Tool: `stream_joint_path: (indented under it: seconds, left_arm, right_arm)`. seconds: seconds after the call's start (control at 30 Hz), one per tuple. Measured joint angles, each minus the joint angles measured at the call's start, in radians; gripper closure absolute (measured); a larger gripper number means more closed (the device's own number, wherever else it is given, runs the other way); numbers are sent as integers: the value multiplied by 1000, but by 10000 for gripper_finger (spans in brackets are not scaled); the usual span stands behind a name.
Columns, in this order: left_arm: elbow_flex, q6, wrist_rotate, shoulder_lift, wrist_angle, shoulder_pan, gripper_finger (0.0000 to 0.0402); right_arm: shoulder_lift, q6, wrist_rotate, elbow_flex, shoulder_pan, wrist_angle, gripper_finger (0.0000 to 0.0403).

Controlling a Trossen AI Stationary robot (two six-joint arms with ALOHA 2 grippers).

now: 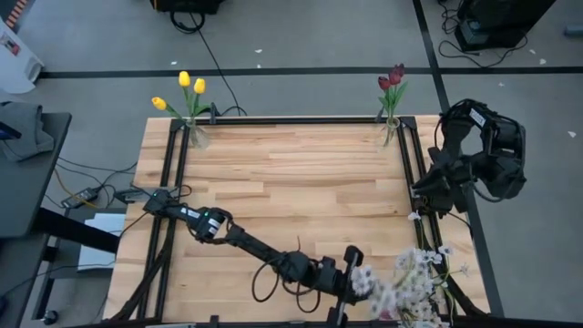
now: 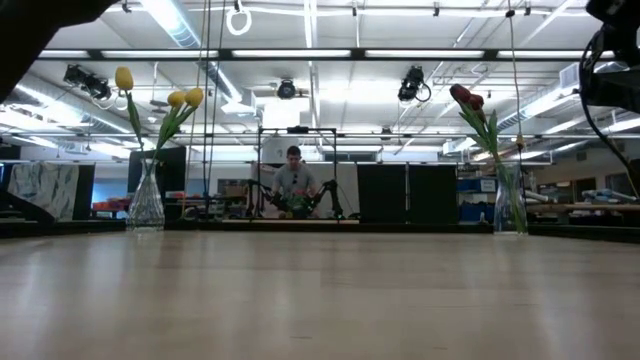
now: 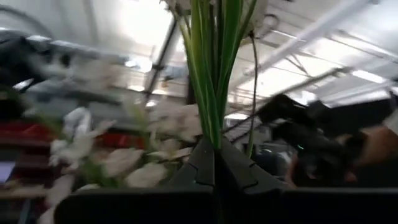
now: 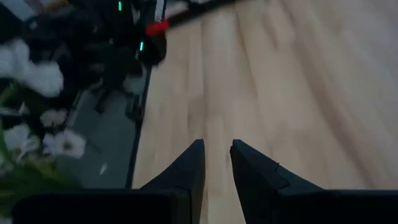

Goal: Sort flowers into vase by color
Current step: Put the white flowers into the purple vase

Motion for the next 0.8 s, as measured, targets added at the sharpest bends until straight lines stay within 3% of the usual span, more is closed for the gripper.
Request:
stream_joint_path:
  seconds: [0.17,0.37,0.47,0.57,0.8]
  left_arm:
    - [0,-70,-78,0,61,-1,400]
    - [0,-81,-75,-1,60,-18,400]
    - [0,-44,-91,-1,60,-42,400]
    - [0,34,-194,-1,121,-67,400]
    - [0,160,-404,-1,353,-95,400]
  right_arm:
    - [0,48,-216,0,-36,-1,312]
    - [3,89,-387,0,-67,-3,312]
    - [7,147,-538,-12,-73,-2,312]
    - [16,223,-692,-63,-72,53,312]
    - [72,102,-753,-246,-70,334,312]
